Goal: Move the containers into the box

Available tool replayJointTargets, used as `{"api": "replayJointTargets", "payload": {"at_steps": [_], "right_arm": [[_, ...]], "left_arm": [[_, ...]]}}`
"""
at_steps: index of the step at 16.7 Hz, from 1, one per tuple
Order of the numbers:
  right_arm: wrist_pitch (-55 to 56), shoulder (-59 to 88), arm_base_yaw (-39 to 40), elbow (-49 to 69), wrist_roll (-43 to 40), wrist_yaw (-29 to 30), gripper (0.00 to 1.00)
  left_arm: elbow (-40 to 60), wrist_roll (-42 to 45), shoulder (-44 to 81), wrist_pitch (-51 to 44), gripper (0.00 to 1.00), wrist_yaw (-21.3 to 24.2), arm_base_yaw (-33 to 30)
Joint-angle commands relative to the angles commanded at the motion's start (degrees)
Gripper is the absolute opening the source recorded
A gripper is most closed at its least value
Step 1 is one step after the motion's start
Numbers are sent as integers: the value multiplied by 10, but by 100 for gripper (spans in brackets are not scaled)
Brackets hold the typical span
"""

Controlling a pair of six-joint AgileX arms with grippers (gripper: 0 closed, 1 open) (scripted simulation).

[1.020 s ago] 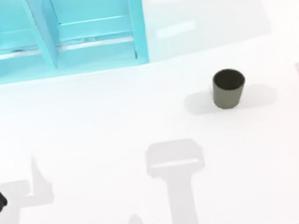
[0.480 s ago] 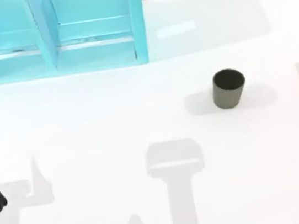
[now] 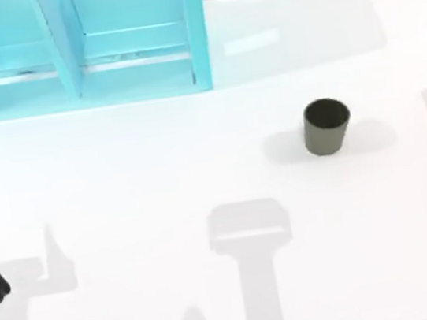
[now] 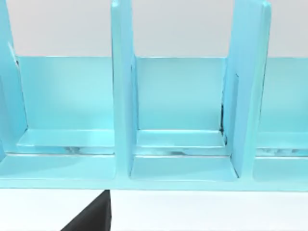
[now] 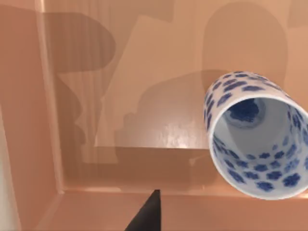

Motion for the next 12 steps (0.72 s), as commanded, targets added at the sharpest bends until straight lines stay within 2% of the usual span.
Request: {"api": "replayJointTargets", "payload": {"at_steps": [12], "right_arm": [[-23, 3, 1, 23, -4, -1, 100]], "left_arm": [[0, 0, 0, 0, 100, 0, 0]]}}
